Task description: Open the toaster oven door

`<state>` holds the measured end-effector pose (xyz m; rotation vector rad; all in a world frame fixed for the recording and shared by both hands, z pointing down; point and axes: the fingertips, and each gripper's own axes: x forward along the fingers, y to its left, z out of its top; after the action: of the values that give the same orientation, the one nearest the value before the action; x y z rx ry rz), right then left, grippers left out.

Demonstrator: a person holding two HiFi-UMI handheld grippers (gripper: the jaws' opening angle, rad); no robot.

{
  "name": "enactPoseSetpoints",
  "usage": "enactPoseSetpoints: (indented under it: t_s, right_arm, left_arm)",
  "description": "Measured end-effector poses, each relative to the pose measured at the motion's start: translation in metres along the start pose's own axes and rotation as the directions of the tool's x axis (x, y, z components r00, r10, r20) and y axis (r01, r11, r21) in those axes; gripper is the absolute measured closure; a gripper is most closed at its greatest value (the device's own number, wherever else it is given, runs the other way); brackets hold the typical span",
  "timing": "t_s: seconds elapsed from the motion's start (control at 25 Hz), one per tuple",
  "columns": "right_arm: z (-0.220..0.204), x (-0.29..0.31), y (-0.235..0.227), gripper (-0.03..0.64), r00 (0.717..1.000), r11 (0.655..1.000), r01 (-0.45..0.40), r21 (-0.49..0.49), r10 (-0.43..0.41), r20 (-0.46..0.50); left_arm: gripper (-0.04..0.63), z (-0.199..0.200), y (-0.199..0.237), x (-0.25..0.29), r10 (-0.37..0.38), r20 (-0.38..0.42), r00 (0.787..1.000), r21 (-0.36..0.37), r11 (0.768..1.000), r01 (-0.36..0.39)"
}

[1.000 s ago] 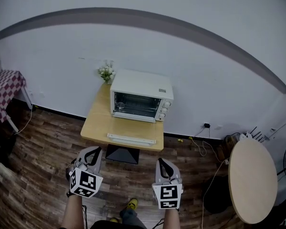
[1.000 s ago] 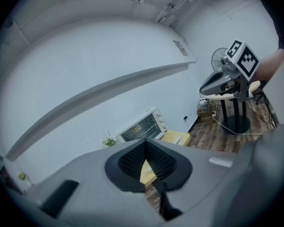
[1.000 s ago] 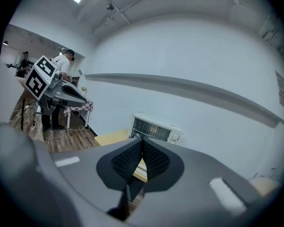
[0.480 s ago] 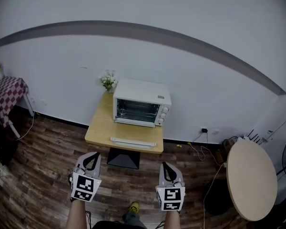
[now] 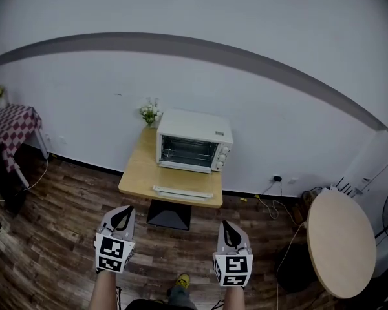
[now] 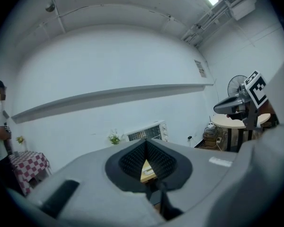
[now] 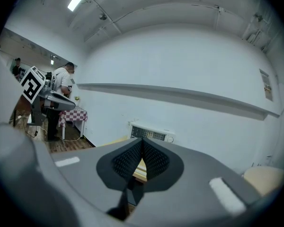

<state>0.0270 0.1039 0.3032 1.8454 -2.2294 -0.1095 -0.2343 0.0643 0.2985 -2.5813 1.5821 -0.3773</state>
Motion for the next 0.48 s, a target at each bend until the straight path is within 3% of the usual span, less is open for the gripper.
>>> enactPoseSetpoints:
  t_s: [0.48]
  right_arm:
    - [0.003, -0.015, 0.004, 0.621, 1.000, 1.000, -0.008, -0.026, 0.008, 0.008]
  left_arm:
    - [0.597, 0.005, -0.014, -0.012, -0.007, 0.011, 1.000, 0.035, 0.999, 0.006]
